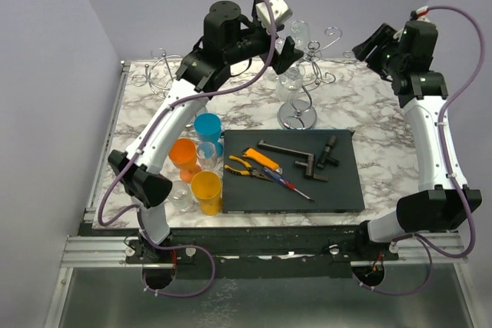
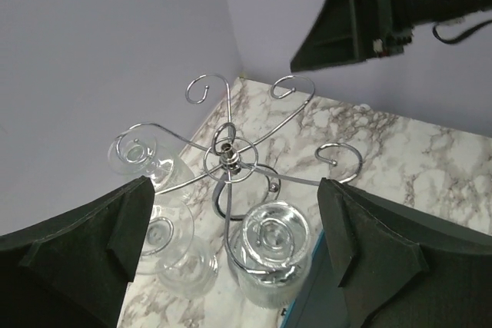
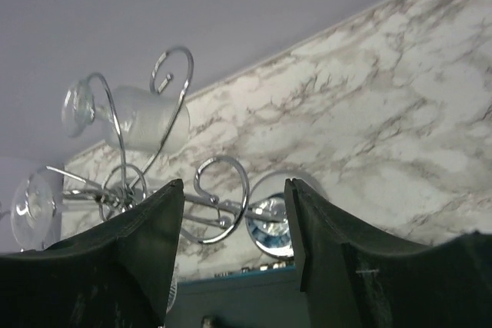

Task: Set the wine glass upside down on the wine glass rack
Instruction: Adjust the wine rack at the center of the board.

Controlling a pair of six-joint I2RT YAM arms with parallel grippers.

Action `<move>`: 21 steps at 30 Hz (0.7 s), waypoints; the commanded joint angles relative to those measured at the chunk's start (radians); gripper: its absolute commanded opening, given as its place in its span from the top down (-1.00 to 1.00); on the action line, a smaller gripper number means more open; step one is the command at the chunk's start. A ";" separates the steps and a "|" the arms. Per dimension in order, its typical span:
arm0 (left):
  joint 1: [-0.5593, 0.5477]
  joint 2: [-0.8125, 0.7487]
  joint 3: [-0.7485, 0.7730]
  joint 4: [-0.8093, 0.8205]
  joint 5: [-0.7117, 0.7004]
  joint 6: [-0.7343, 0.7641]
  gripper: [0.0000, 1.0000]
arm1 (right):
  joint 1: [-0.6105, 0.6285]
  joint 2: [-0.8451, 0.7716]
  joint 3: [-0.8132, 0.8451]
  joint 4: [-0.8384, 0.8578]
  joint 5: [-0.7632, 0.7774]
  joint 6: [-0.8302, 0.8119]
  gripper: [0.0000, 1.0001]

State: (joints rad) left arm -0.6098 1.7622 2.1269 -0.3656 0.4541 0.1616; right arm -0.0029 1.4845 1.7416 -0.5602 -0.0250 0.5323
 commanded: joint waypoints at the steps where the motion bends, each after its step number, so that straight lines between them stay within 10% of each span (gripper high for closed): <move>1: -0.013 0.120 0.116 -0.035 -0.082 0.027 -0.87 | 0.009 -0.071 -0.134 0.056 -0.141 0.011 -0.18; 21: -0.075 0.352 0.323 -0.049 -0.157 0.121 -0.24 | -0.032 -0.104 -0.238 0.109 -0.153 -0.014 0.50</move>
State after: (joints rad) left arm -0.6727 2.0892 2.4123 -0.4114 0.3443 0.2558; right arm -0.0280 1.3975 1.5341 -0.4717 -0.1562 0.5304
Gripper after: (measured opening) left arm 0.625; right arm 0.273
